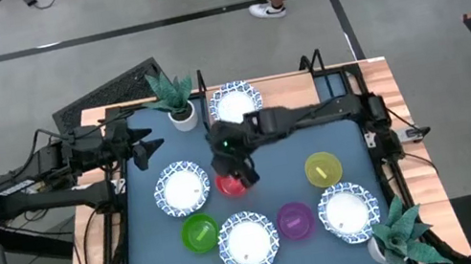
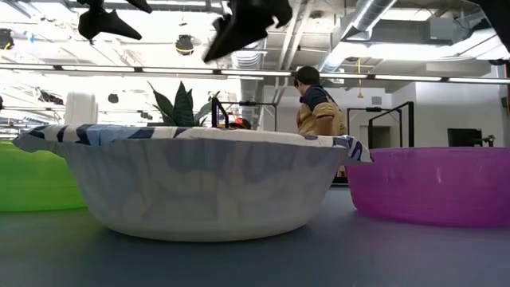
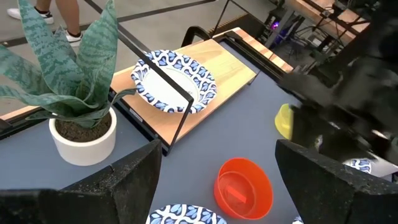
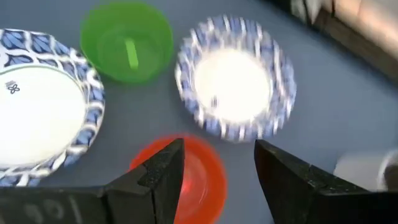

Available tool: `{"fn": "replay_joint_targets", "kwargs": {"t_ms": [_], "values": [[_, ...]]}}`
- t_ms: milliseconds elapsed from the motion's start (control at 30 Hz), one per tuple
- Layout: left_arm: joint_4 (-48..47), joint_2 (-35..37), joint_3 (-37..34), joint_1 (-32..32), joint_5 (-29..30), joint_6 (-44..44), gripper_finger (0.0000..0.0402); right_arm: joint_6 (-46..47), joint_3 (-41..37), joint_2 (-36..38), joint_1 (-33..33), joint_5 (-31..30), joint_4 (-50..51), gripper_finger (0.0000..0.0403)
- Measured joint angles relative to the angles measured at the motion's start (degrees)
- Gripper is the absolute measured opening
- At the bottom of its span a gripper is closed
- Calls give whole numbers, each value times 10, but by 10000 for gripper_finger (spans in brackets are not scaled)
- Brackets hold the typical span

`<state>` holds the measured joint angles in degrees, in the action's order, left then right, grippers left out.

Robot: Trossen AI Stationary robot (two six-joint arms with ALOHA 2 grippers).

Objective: Place and stack bowls onto a shelf
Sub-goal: Stack the white patterned bowl on top of the white patterned bowl on the shelf

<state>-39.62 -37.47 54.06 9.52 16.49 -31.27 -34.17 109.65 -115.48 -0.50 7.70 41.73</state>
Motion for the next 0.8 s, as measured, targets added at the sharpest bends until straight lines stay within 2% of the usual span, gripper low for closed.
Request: {"fn": "replay_joint_targets", "kwargs": {"t_ms": [267,633,800], "values": [[0,0,0,0,8,-22,300,-100,-19,-18,40,1,-110,220],[-8,0,0,0,9,-56,300,-128,-21,-117,60,8,-150,220],[-11,0,0,0,9,-61,300,-129,-22,-152,61,-16,-178,220]]}}
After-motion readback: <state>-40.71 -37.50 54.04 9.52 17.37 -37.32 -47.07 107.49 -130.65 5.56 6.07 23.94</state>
